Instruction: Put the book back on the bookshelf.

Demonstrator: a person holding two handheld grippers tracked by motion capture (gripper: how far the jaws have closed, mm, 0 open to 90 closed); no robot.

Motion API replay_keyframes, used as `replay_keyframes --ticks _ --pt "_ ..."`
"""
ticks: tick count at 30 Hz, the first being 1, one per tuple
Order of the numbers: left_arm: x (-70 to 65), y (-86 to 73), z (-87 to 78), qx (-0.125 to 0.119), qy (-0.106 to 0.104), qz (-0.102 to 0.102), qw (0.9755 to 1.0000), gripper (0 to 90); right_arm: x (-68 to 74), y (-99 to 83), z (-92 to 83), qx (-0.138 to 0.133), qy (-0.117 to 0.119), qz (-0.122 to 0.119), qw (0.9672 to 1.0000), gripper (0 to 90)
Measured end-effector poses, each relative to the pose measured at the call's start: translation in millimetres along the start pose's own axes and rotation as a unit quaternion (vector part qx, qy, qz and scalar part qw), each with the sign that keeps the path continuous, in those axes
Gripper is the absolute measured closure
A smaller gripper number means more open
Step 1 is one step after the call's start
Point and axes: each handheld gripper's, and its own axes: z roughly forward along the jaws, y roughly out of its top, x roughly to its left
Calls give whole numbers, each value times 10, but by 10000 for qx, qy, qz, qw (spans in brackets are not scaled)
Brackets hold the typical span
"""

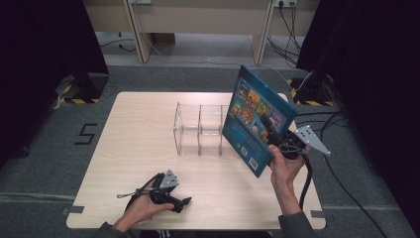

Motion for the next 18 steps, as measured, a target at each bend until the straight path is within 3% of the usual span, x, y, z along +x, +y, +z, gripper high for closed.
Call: replay_keyframes --ticks 9,18 --pt "-6 0 0 0 -10 2 10000 42 21 -44 106 34 -116 5 9999 826" --pt "-9 -1 -2 5 -23 11 10000 42 73 -77 167 31 -163 -181 9997 825"
